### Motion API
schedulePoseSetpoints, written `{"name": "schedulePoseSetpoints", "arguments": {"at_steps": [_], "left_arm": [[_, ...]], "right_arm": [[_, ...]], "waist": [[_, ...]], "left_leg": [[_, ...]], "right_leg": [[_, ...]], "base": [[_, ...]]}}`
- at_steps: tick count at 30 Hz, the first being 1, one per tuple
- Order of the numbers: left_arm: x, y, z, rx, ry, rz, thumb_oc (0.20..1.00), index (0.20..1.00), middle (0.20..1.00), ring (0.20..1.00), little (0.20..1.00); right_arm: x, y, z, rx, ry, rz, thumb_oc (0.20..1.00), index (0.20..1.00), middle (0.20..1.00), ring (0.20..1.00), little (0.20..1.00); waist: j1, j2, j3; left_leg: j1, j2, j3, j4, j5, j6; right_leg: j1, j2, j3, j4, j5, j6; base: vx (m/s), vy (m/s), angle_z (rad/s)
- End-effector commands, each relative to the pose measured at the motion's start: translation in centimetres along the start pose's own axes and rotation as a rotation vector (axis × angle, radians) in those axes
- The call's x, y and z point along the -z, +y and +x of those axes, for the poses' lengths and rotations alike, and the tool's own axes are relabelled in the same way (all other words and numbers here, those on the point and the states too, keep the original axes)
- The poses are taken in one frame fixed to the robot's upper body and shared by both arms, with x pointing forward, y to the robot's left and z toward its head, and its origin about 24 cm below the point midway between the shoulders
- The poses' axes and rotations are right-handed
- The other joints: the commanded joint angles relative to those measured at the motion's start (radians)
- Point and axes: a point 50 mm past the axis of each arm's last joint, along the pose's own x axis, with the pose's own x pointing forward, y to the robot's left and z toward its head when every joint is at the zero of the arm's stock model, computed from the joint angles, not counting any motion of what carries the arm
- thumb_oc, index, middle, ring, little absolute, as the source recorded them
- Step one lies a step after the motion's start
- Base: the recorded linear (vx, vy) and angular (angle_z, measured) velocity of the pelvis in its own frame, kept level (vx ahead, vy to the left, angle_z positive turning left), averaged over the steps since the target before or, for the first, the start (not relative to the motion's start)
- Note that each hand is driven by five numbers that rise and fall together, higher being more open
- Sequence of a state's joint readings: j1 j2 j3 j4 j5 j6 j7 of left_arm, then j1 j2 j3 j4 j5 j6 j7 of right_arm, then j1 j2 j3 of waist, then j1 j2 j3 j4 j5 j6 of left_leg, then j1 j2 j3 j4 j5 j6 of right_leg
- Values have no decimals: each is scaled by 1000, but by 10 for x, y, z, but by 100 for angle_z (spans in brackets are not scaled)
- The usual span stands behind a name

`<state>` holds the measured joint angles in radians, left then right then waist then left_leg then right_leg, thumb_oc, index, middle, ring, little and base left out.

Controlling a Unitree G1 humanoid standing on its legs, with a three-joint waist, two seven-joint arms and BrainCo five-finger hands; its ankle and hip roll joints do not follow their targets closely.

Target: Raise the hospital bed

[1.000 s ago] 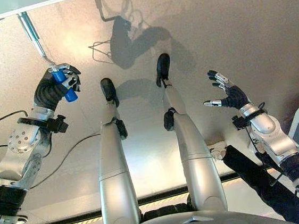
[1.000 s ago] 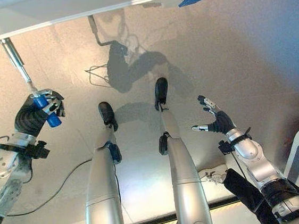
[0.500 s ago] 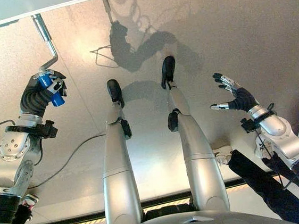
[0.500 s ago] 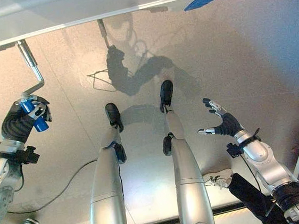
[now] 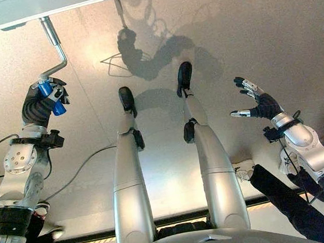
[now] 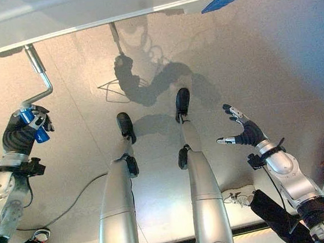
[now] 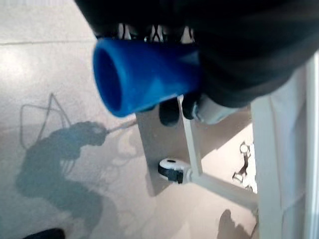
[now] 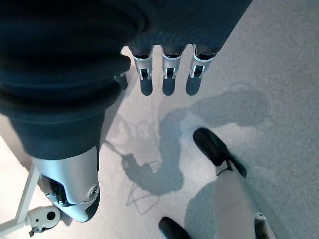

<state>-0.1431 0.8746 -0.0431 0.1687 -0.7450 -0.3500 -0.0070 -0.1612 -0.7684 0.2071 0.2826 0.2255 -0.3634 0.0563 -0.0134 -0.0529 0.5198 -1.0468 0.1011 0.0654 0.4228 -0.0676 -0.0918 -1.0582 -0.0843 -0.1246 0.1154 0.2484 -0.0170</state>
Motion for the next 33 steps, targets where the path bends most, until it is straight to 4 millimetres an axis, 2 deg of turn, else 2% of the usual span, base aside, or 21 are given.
{"name": "schedulePoseSetpoints", "arguments": {"at_steps": [1,6,11,17,24,27,33], "left_arm": [[13,11,-2,-100,46,24,200,200,200,200,200],[19,11,13,-149,62,-1,200,200,200,200,200],[16,8,31,-171,48,-17,200,200,200,200,200],[20,6,53,-217,88,-19,200,200,200,200,200],[17,2,84,-265,122,1,200,200,200,200,200],[7,-8,99,-238,105,33,200,200,200,200,200],[0,-24,114,-180,103,115,200,200,200,200,200]], "right_arm": [[-13,0,2,-12,-66,-11,1000,1000,1000,1000,1000],[-21,-1,6,-4,-98,-3,1000,1000,1000,1000,1000],[-24,-1,11,6,-111,7,1000,1000,1000,1000,1000],[-26,6,15,-18,-119,28,1000,1000,1000,1000,1000],[-39,14,24,-41,-177,57,1000,1000,1000,1000,1000],[-46,16,24,-53,-205,67,1000,1000,1000,1000,1000],[-47,22,26,-67,-209,95,1000,1000,1000,1000,1000]], "waist": [[-44,1,-1],[-59,-14,-1],[-69,-28,0],[-93,-48,0],[-120,-74,0],[-137,-85,0],[-149,-89,0]], "left_leg": [[36,-42,4,-141,76,55],[15,-38,0,-128,69,56],[-1,-36,-1,-118,63,57],[-24,-32,-4,-98,51,60],[-54,-25,4,-62,29,66],[-69,-21,5,-48,22,68],[-76,-19,6,-34,14,71]], "right_leg": [[38,-19,-9,116,-138,147],[24,-18,-8,115,-136,148],[13,-15,-7,114,-135,148],[-4,-16,-2,118,-132,150],[-31,-3,14,119,-129,150],[-41,4,17,118,-129,148],[-56,8,24,129,-130,147]], "base": [[0,0,0],[7,22,5],[2,7,2],[6,11,2],[14,21,-8],[14,5,-6],[10,-7,-2]]}}
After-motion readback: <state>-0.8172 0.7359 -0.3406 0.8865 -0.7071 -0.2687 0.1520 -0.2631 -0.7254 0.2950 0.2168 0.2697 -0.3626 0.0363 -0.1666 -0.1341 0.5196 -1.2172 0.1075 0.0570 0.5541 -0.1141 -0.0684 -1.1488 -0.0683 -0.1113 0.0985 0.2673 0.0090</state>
